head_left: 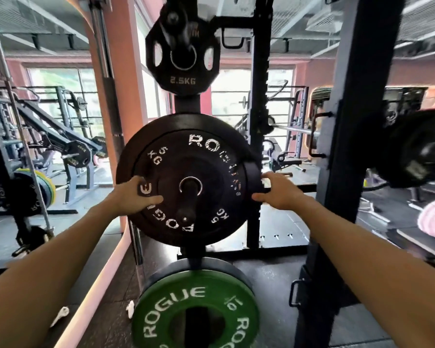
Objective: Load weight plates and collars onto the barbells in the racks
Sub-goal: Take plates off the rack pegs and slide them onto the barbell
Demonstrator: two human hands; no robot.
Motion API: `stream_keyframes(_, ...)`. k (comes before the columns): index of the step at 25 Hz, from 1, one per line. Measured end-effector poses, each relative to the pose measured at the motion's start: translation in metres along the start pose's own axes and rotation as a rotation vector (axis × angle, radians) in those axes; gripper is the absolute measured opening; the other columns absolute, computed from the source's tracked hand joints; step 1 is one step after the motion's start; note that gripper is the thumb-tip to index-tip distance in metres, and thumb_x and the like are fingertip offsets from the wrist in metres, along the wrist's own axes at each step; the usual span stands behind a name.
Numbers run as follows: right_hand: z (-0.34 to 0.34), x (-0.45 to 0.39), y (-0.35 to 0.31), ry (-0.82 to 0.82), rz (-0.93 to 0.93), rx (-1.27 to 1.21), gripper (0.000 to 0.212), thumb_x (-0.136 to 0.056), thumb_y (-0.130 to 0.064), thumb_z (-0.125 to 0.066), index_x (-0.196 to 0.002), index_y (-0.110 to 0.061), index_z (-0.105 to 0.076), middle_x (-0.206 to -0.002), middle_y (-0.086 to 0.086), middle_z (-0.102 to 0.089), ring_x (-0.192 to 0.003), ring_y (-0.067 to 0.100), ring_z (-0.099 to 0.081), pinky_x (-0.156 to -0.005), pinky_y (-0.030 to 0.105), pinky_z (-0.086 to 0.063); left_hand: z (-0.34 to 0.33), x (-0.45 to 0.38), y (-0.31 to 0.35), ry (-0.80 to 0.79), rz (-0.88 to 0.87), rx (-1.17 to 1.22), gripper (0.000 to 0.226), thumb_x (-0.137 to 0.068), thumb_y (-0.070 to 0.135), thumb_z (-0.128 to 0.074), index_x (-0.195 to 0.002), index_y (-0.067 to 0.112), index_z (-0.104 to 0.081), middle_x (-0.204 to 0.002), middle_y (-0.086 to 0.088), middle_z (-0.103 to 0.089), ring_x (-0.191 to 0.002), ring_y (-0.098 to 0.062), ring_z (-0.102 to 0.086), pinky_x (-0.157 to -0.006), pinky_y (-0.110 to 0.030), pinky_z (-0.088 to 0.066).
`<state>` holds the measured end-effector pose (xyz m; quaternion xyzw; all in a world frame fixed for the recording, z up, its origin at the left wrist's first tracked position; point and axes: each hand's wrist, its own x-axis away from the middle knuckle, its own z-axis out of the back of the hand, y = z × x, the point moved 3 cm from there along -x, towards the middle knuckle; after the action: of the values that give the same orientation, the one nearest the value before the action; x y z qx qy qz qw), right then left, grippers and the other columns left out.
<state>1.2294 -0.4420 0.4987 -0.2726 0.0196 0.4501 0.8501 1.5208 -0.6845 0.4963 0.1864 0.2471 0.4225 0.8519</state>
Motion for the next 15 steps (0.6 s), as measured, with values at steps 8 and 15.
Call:
stream_keyframes(8,0.069,0.124,0.012,-0.101,0.016,0.086,0.076,-0.081,-0.051,-0.069,-0.143,-0.02,-0.036,-0.148,0.004,-0.037,-0.129,0.026,-0.045,-0.105,0.041,-0.04,0.004,0.13,0.074,-0.07,-0.078,0.03,0.063,-0.072,0.06,-0.075,-0.123,0.026,-0.057,-0.123,-0.003,-0.059,-0.114,-0.022,-0.055,-0.093,-0.031,-0.04)
stream_keyframes(15,0.136,0.216,0.026,-0.088,-0.045,0.061,0.085,-0.079,-0.052,-0.071,-0.147,-0.019,-0.032,-0.148,0.005,-0.041,-0.132,0.025,-0.045,-0.109,0.037,-0.038,0.018,0.225,0.143,-0.039,-0.216,0.111,0.06,-0.072,0.058,-0.076,-0.122,0.028,-0.059,-0.128,-0.006,-0.061,-0.117,-0.021,-0.056,-0.1,-0.032,-0.04)
